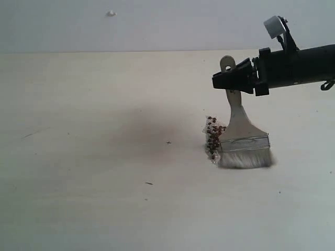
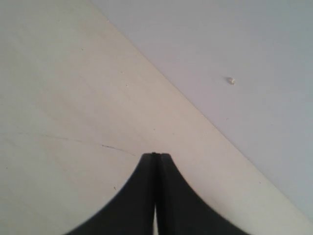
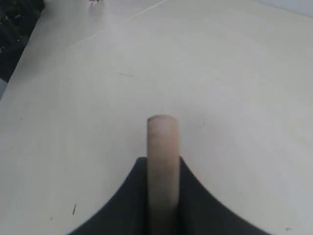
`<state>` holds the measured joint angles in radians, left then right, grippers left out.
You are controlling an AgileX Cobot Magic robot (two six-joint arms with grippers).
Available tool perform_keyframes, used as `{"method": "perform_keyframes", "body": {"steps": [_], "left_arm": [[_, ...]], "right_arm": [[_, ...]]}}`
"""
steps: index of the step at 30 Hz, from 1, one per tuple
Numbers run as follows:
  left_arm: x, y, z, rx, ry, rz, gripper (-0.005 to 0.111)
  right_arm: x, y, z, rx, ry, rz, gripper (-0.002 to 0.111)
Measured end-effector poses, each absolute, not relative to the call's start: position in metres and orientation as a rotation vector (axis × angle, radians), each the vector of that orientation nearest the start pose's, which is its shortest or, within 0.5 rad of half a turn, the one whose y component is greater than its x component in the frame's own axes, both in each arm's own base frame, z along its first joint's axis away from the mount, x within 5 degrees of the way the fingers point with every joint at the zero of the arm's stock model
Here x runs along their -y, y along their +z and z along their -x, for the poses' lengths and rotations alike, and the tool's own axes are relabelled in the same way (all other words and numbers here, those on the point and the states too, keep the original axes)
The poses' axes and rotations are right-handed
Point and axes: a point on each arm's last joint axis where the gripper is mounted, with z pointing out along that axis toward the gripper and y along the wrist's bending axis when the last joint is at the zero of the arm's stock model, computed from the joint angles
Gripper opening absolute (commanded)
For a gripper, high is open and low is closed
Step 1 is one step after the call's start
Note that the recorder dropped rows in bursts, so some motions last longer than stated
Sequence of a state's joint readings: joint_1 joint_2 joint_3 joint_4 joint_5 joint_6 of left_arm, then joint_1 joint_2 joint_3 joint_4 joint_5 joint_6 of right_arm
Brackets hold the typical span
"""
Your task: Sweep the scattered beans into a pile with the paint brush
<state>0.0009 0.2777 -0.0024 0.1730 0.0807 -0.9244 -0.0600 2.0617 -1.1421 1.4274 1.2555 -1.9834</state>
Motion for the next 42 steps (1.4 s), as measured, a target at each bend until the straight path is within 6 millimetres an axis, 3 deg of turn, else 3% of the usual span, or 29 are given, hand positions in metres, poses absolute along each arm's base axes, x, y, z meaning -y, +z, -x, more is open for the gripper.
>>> {"method": "perform_keyframes", "body": {"steps": [7,18,32,42], "left_arm": [[-0.001,0.188,-0.077,-1.735,-0.511,0.696,0.000],[-0.001,0.188,-0.077,-1.735,-0.511,0.696,0.000],[-0.001,0.188,-0.077,-1.735,-0.511,0.696,0.000],[-0.001,0.188,-0.077,-1.735,-0.511,0.696,0.000]], "right_arm": [[-0.063,0.164,-0.363,-1.869,1.136,1.038,0.000],[-0.063,0.210,-0.357,-1.780,1.033,1.052,0.000],[-0.064,0.250,-0.347,-1.703,0.973,1.041,0.000],[-0.064,0.256,-0.343,-1.755,0.998,1.021,0.000]]}}
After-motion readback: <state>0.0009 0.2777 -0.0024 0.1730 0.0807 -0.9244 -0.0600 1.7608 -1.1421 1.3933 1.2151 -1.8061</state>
